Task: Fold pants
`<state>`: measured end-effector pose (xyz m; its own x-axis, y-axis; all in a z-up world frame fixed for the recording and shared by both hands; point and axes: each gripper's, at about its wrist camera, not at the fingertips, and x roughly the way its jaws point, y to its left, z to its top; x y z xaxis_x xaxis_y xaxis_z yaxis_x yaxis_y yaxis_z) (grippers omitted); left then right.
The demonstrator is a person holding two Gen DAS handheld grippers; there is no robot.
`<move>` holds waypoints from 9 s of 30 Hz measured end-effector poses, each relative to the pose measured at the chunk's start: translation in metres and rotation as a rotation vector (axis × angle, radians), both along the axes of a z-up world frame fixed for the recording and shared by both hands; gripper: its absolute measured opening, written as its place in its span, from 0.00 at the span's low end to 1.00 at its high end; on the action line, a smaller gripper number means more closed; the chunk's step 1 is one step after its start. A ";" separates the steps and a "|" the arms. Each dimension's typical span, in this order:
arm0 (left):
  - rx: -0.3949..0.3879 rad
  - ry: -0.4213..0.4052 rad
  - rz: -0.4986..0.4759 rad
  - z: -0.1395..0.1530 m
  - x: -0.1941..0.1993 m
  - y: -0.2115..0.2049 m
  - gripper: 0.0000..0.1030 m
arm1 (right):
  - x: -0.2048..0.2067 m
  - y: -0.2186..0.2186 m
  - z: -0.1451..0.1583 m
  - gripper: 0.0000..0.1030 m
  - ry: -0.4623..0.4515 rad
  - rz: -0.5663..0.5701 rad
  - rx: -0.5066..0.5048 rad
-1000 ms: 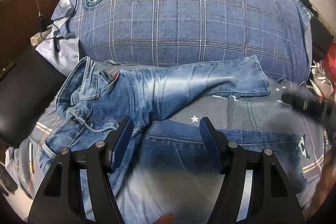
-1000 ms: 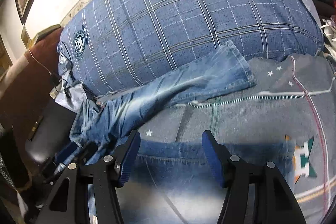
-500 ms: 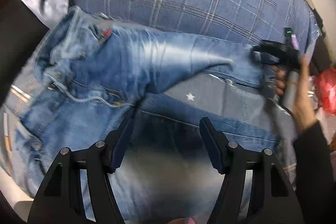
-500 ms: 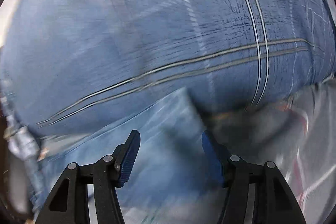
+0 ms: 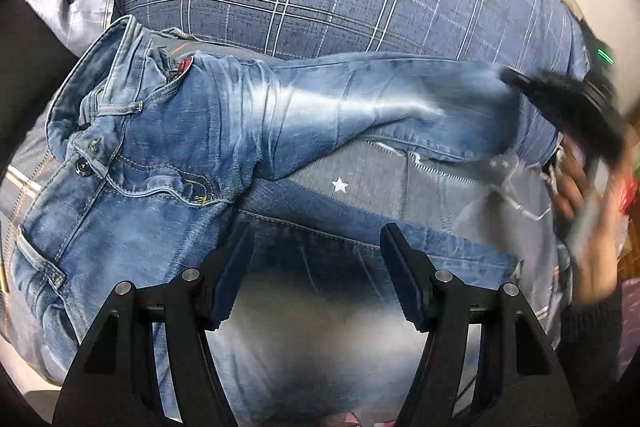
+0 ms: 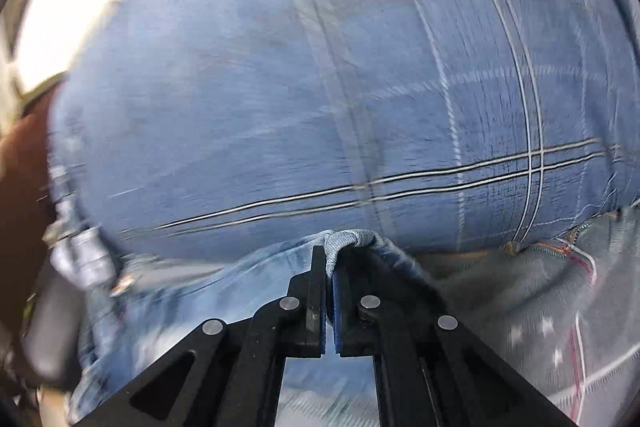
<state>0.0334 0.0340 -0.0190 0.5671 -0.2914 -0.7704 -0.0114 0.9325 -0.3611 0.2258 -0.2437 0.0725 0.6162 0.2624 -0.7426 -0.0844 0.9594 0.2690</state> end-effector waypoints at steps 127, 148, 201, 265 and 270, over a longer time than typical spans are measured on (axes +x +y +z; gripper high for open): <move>-0.347 0.274 -0.144 -0.083 -0.095 -0.031 0.04 | -0.250 -0.138 -0.119 0.04 0.344 -0.259 0.270; -0.390 0.227 -0.209 -0.071 -0.098 -0.038 0.27 | -0.180 -0.135 -0.145 0.38 0.291 -0.218 0.207; -0.269 0.151 -0.277 -0.045 -0.070 -0.064 0.27 | -0.166 -0.132 -0.042 0.21 -0.073 -0.334 -0.004; -0.473 0.083 0.319 -0.028 -0.086 0.152 0.12 | -0.249 0.130 -0.063 0.03 -0.033 0.549 0.203; -0.442 0.097 0.380 -0.054 -0.085 0.156 0.13 | -0.242 0.183 -0.126 0.03 0.174 0.548 -0.007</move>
